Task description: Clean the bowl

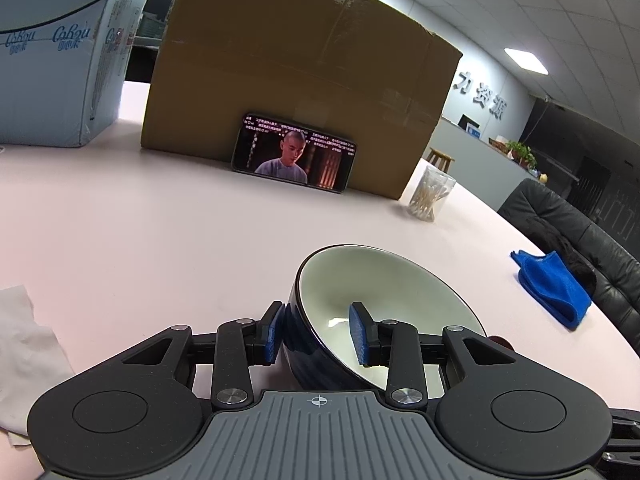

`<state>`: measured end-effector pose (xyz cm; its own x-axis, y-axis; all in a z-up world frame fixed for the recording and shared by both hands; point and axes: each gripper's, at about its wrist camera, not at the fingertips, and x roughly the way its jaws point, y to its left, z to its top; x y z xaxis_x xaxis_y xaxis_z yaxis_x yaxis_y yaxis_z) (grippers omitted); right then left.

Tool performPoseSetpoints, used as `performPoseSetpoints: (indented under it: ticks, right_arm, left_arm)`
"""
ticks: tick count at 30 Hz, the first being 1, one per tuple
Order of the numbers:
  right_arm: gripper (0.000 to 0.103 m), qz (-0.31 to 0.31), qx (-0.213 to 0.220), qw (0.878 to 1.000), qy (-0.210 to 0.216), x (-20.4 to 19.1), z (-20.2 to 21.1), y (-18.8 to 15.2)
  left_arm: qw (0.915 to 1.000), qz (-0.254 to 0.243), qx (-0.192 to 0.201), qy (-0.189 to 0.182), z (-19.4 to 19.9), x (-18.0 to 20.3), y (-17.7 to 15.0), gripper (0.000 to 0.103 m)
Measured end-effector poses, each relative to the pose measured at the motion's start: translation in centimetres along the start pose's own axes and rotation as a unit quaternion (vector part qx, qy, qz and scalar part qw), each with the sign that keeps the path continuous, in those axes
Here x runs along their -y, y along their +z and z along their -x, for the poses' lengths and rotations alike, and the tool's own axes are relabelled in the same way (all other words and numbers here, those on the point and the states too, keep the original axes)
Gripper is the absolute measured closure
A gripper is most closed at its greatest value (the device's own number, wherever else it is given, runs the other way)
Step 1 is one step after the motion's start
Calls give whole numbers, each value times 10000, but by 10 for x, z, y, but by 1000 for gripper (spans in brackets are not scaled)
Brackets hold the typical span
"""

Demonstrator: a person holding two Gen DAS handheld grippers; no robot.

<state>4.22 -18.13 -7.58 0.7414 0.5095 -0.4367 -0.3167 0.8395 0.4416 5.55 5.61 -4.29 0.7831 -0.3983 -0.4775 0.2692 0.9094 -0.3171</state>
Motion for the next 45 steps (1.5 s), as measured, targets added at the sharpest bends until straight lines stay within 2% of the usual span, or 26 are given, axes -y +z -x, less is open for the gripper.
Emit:
performPoseSetpoints:
  ticks: [10, 16, 26, 31, 34, 37, 45]
  right_arm:
    - [87, -299, 173, 9990, -273, 28, 3, 14]
    - [87, -289, 122, 9992, -231, 32, -1, 17]
    - [87, -349, -217, 9987, 286, 28, -5, 12]
    - [87, -435, -124, 9987, 225, 37, -2, 18]
    - [87, -497, -13, 9988, 37, 46, 1, 22]
    - [87, -655, -28, 9978, 105, 56, -3, 28]
    - [87, -556, -61, 9984, -89, 67, -19, 42]
  left_arm:
    - [10000, -5, -30, -7, -1, -1, 0, 70]
    - [10000, 8, -34, 7, -2, -1, 0, 70]
    - [10000, -29, -26, 24, -2, 0, -1, 70]
    - [10000, -35, -14, 24, -1, 4, -2, 70]
    - [10000, -47, -14, 28, -1, 5, -2, 70]
    - [10000, -40, -17, 32, -1, 4, -2, 70]
    - [10000, -30, -22, 26, -1, 3, -2, 70]
